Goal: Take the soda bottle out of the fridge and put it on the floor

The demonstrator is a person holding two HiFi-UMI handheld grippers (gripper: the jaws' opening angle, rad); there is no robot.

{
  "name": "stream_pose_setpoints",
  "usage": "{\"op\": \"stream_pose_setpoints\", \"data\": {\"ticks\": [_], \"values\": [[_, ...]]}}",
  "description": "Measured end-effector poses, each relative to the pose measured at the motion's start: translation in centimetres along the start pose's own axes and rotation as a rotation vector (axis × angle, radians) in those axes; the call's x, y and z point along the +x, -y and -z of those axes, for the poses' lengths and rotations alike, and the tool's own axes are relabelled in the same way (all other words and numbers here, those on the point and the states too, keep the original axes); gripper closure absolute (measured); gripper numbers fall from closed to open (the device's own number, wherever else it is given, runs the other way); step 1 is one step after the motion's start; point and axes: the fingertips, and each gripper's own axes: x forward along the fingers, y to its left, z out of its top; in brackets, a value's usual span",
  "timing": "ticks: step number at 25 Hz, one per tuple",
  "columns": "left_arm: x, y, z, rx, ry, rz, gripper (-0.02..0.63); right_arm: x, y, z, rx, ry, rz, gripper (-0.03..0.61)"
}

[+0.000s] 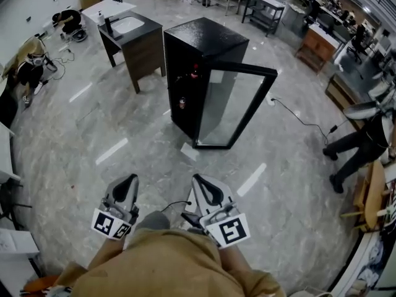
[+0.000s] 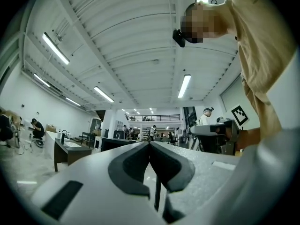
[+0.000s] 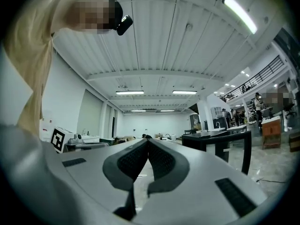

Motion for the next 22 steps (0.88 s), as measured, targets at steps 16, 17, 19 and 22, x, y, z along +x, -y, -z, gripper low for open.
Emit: {"op": "stream_pose_setpoints", "data": {"ticks": [16, 17, 19, 22], "values": [[6.1, 0.2, 1.7, 0.013, -0.023, 0.021, 0.612, 0.7, 6.1, 0.6, 0.015, 0.011, 0.025, 0.580], [6.6, 0.0, 1.7, 0.013, -0.025, 0.029, 0.612, 1.0, 6.4, 0.6, 0.016, 0.013, 0.033, 0.580], [7.6, -0.8, 1.8, 0.012, -0.025, 0.043, 0.612, 1.7, 6.9, 0.7, 0.016, 0.011, 0.046, 0.580], [9.2, -3.0, 2.3, -0.003, -0.025, 0.054, 0.612, 3.6, 7.8, 1.4, 0.015, -0.004, 0.068, 0.580]]}}
